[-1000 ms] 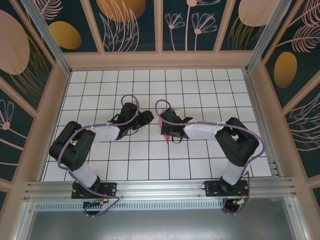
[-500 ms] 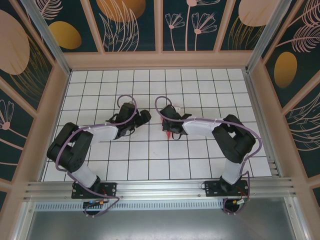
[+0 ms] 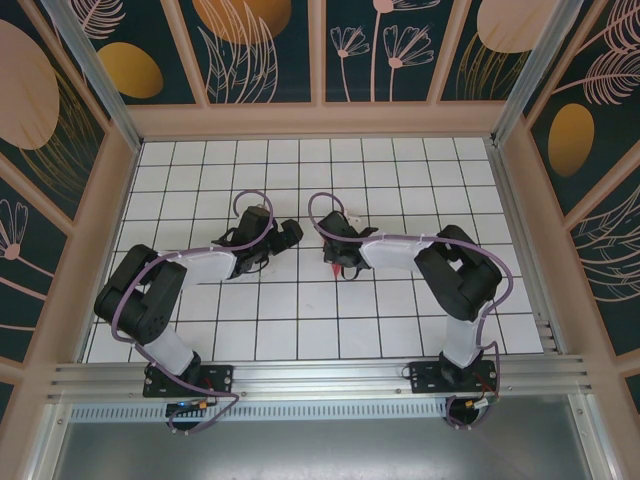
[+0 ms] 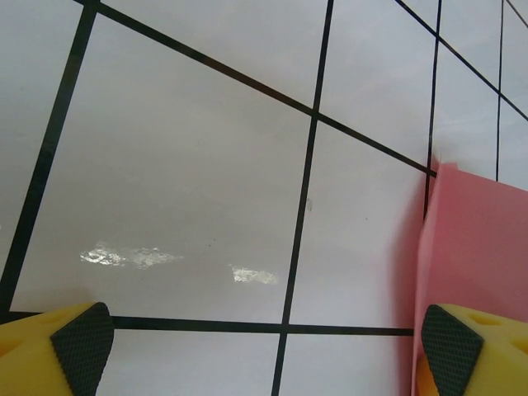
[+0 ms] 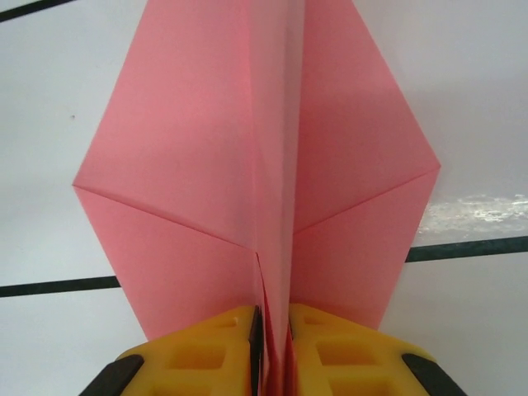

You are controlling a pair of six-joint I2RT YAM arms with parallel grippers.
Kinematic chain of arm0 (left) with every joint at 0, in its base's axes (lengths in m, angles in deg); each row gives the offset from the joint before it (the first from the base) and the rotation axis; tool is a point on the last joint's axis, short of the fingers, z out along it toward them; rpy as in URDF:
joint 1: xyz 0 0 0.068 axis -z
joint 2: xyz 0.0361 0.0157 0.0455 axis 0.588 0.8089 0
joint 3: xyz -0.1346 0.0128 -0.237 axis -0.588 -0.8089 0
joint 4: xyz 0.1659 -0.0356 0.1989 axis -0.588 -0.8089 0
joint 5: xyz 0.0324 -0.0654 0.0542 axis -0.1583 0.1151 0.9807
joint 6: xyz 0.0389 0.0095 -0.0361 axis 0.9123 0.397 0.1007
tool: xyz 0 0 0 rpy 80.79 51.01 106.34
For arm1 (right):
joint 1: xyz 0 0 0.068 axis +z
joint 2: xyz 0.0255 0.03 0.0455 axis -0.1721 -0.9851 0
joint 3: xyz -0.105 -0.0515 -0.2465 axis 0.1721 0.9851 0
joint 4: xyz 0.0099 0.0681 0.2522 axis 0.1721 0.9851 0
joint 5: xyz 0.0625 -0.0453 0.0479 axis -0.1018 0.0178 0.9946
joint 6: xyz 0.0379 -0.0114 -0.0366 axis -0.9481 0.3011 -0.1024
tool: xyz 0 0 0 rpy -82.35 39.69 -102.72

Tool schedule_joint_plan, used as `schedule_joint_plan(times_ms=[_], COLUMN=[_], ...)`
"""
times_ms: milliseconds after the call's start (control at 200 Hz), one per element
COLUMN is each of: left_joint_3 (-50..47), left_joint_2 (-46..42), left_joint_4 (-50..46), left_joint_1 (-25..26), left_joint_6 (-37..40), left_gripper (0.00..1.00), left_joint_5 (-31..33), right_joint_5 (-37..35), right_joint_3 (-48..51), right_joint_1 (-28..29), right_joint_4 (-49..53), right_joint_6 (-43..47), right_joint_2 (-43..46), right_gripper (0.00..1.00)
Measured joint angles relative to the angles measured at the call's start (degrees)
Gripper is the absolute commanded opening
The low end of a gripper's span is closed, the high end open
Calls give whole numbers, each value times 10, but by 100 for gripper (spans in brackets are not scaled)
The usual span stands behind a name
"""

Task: Fold a paper plane with a square sheet of paper (pick it up from the middle)
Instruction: Move the paper plane to the top-center of the table.

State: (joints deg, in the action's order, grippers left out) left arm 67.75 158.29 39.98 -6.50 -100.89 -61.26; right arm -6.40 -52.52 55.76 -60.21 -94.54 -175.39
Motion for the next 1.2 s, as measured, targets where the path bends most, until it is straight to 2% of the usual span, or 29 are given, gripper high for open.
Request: schedule_joint_plan(times_ms=[270,465,671,836,981,1201], left_joint_3=[0,3,5,1,-1,-1], left_joint_2=[0,0,-5,-24,-37,-37], left_joint_4=[-16,-37,-54,-60,-64,-69], left_joint_1=[0,0,-7,-16,-19,-19], left_joint_6=[0,1,3,4,4,4], left_gripper=[98,99,98,98,99,98], left_joint_5=[17,39,58,69,75,75], right_joint_5=[-28,-45,-76,-53,-25,7], right_joint_3=[-25,-46,-97,-137,-204,-249], right_joint_1=[11,17,6,-31,-61,-64], right_joint_4=[5,25,53,23,16,14], right_joint_6=[-4,-2,50,130,184,220], right_joint_2=[-25,-35,-42,-50,-108,-169], right_gripper=[17,9,6,6,6,7])
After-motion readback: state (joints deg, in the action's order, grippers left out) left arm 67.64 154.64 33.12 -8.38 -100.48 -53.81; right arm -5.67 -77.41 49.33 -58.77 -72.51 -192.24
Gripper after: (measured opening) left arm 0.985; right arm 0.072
